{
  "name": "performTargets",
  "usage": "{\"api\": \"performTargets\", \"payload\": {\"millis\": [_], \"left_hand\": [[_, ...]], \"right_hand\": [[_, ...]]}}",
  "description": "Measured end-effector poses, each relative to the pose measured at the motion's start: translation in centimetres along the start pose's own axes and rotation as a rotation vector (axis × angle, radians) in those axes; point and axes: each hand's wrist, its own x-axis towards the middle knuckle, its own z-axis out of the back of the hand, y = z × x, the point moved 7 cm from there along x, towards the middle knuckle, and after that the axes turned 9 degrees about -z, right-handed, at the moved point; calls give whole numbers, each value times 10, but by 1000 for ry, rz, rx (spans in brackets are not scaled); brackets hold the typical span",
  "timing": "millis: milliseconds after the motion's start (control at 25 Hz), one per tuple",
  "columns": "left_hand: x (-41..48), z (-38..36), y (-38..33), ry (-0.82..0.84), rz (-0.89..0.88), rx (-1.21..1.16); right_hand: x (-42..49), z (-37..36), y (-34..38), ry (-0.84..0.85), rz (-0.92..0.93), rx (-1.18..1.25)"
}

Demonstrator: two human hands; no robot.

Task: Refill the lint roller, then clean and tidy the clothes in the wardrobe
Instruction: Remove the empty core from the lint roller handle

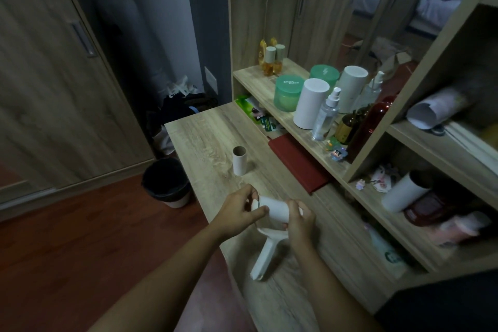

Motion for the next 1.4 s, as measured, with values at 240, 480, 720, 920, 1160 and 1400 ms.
{"api": "performTargets", "payload": {"millis": [240,480,720,920,1160,1400], "left_hand": [[-5,-3,0,-66,-18,-24],[-8,-1,-5,-175,-56,44],[-10,-5,8,-173,35,-29],[-9,-15,19,-24,210,-99],[-19,-12,36,-131,351,-471],[-25,-25,39,-261,506,-757]], "right_hand": [[-3,4,8,-37,78,-60],[0,2,5,-59,75,-2],[3,1,1,-21,88,-37],[3,-8,11,68,162,-199],[7,-23,21,310,206,-293],[-1,-29,25,329,325,-230]]}}
